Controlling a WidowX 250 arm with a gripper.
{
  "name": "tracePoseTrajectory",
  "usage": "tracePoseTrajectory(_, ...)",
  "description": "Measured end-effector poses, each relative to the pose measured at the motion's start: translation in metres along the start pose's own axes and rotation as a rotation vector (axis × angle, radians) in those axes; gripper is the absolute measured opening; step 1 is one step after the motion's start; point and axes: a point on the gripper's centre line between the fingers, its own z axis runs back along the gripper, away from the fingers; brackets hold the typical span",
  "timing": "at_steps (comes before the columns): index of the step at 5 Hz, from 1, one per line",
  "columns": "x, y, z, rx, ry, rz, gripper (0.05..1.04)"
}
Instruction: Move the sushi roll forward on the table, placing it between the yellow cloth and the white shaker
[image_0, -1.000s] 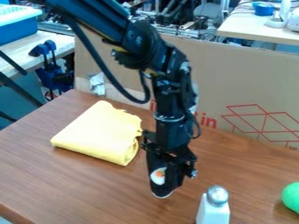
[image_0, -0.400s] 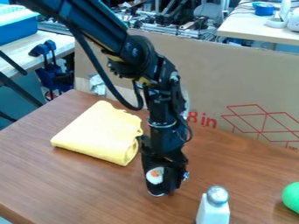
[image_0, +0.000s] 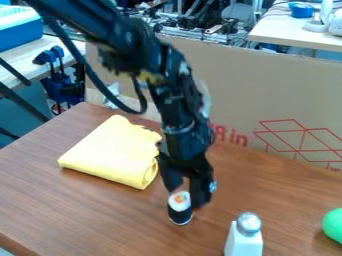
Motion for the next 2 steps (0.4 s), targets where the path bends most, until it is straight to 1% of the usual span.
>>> tracePoseTrajectory(1, 0.002, -0.008, 0.03, 0.069, -0.029, 0.007, 1.005)
tracePoseTrajectory(2, 0.01, -0.023, 0.05, 0.113, 0.009, 0.008, 1.005)
